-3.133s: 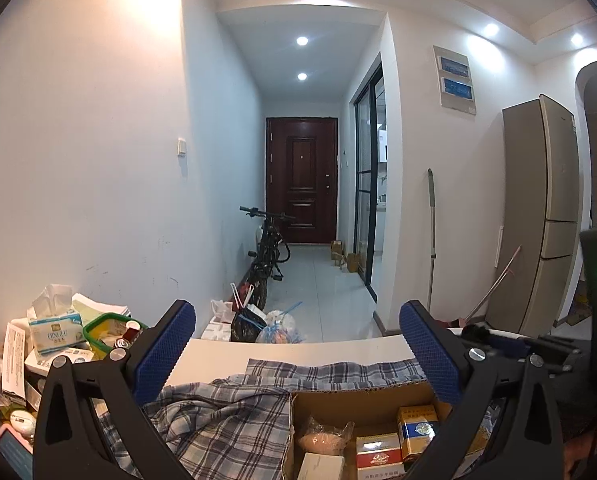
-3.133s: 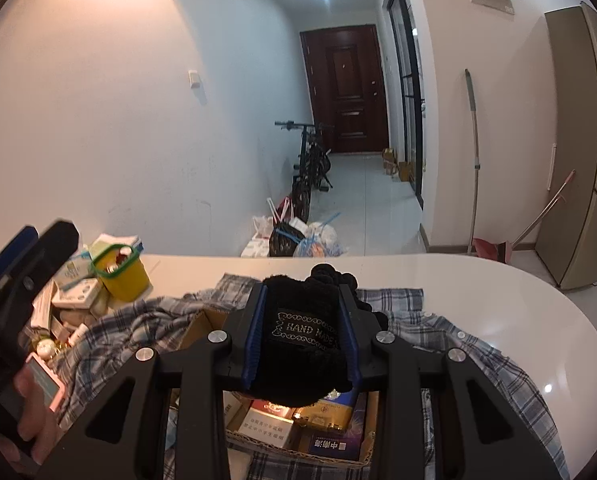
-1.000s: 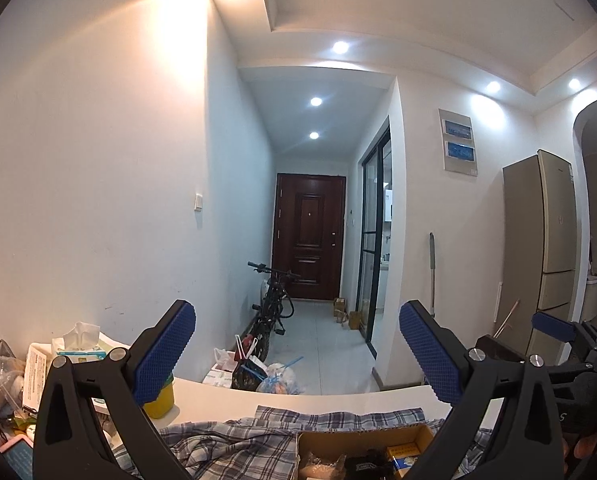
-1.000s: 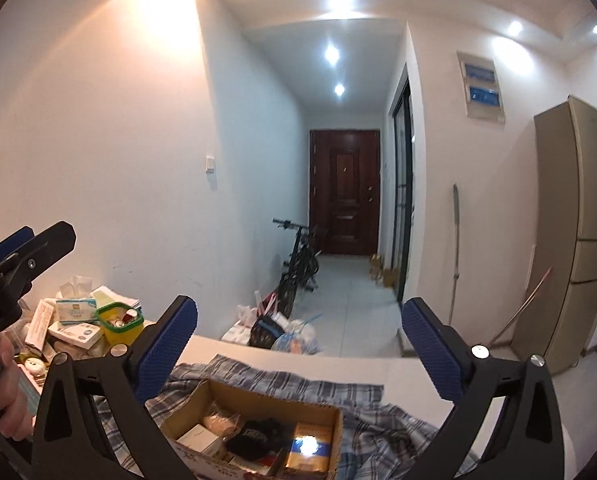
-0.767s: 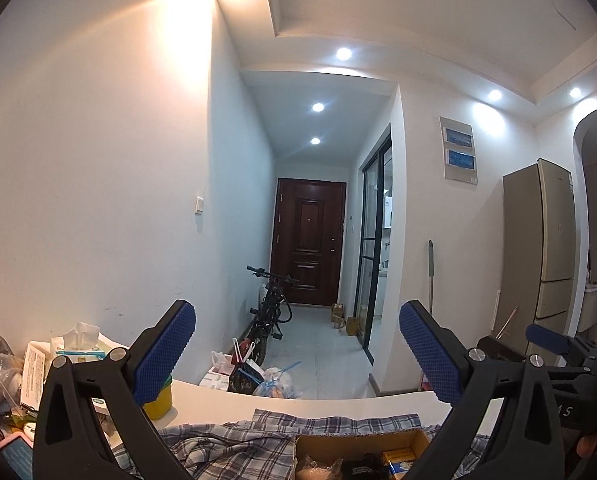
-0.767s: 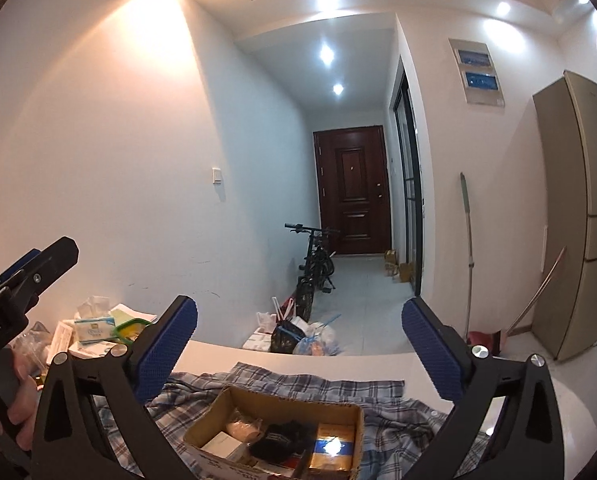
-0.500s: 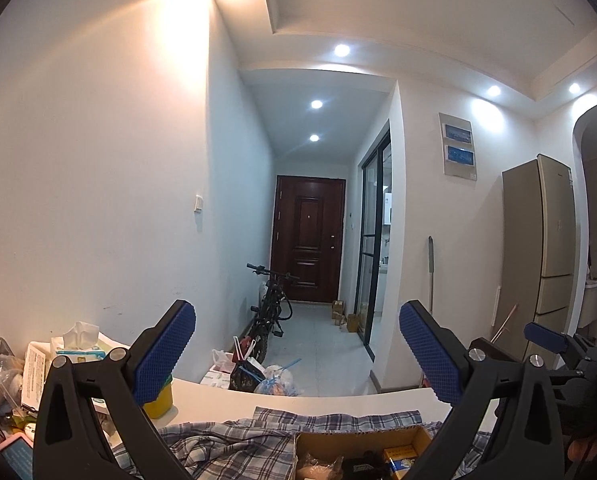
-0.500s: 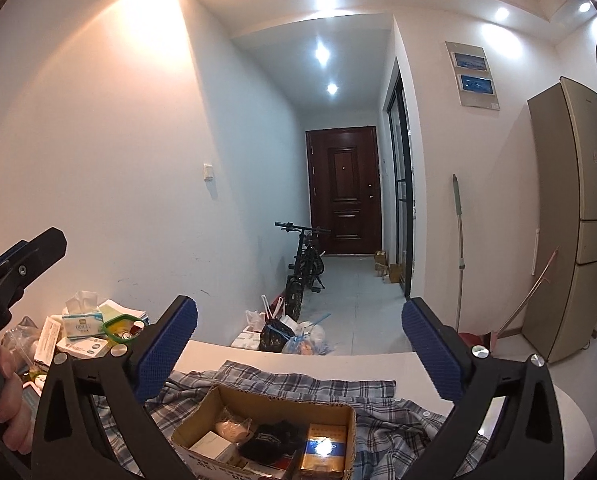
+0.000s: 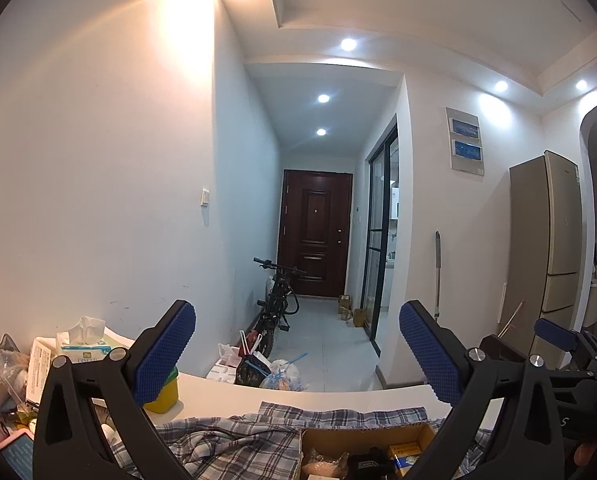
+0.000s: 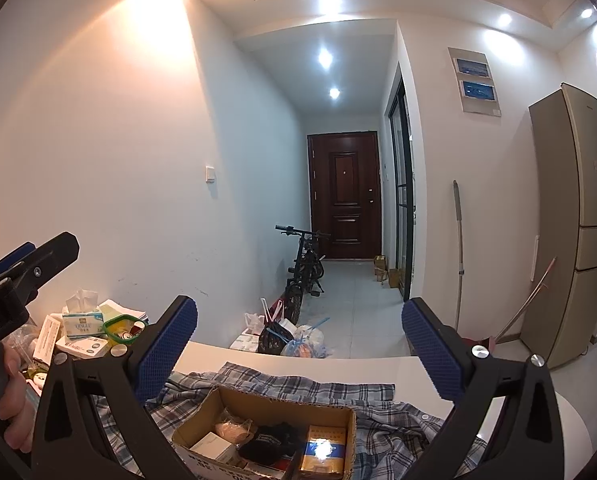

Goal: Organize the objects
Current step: 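Raise both open grippers out of the box and pull back, then move both grippers toward the blue wipes pack and white tissue pack, then close the left gripper on the blue wet-wipes pack and lift it, then close the right gripper on the white tissue pack while the left holds the wipes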

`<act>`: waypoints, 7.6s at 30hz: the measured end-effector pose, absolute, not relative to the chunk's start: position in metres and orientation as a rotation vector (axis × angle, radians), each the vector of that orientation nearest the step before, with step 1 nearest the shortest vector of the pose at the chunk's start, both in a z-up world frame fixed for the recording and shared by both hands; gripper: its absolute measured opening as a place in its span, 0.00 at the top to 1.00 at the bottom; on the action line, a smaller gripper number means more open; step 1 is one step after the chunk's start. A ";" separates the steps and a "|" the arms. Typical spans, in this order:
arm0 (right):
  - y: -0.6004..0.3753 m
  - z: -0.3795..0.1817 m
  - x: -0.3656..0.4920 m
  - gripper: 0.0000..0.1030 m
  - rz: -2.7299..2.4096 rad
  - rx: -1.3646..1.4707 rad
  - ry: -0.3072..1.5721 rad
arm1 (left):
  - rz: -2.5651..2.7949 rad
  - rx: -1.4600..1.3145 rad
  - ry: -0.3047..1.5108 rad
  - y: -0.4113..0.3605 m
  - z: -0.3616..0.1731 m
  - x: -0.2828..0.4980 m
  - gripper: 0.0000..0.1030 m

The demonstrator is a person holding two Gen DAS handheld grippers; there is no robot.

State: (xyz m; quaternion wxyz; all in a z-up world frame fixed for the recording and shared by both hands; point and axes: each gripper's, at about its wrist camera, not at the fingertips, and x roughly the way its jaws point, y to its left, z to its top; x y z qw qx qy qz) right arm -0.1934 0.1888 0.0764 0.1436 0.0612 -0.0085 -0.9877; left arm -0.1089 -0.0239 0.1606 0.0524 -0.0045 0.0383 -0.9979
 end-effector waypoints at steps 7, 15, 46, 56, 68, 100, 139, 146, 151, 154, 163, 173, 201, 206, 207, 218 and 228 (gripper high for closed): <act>0.187 0.077 -0.189 0.01 -2.865 0.159 -0.004 | -3.016 -0.022 0.078 -0.019 0.159 -0.107 0.00; 0.194 0.079 -0.187 0.01 -2.836 0.156 -0.055 | -3.013 0.005 0.074 -0.018 0.159 -0.110 0.00; 0.182 0.097 -0.102 0.01 -2.825 0.037 -0.001 | -3.058 -0.131 -0.006 -0.025 0.172 -0.014 0.00; 0.172 0.071 -0.090 0.01 -2.795 0.141 0.019 | -3.080 0.016 0.020 -0.040 0.136 -0.019 0.00; 0.174 0.025 -0.095 0.01 -2.812 0.296 0.053 | -3.104 0.228 0.072 -0.046 0.082 -0.043 0.00; 0.219 0.011 -0.107 0.01 -2.820 0.468 -0.132 | -3.090 0.643 -0.068 -0.047 0.051 -0.092 0.00; 0.176 -0.088 -0.225 0.01 -2.734 0.958 -0.083 | -2.892 1.502 0.068 -0.067 -0.101 -0.208 0.18; 0.168 -0.091 -0.222 0.01 -2.704 0.970 -0.046 | -2.906 1.470 0.097 -0.071 -0.098 -0.206 0.25; 0.171 -0.091 -0.225 0.01 -2.719 0.970 -0.057 | -2.947 1.310 0.075 -0.071 -0.082 -0.192 0.33; 0.171 -0.093 -0.227 0.01 -2.706 0.988 -0.068 | -2.995 1.146 0.062 -0.071 -0.065 -0.177 0.34; 0.155 -0.099 -0.221 0.01 -2.654 0.978 -0.025 | -3.083 0.647 -0.015 -0.063 -0.019 -0.136 0.37; 0.121 -0.122 -0.213 0.09 -2.498 1.031 0.044 | -3.077 0.532 0.033 -0.070 -0.009 -0.127 0.37; 0.093 -0.161 -0.222 0.34 -2.347 1.176 0.102 | -3.073 0.554 0.016 -0.068 -0.020 -0.131 0.37; 0.097 -0.156 -0.218 0.65 -2.367 1.147 0.131 | -3.075 0.548 0.014 -0.067 -0.020 -0.131 0.37; 0.097 -0.154 -0.218 0.65 -2.366 1.142 0.132 | -3.075 0.546 0.013 -0.067 -0.020 -0.131 0.37; 0.086 -0.147 -0.208 0.15 -2.354 1.057 0.115 | -3.076 0.541 0.013 -0.068 -0.019 -0.130 0.37; 0.071 -0.168 -0.221 0.23 -2.294 1.199 0.181 | -3.088 0.536 -0.016 -0.067 -0.015 -0.130 0.37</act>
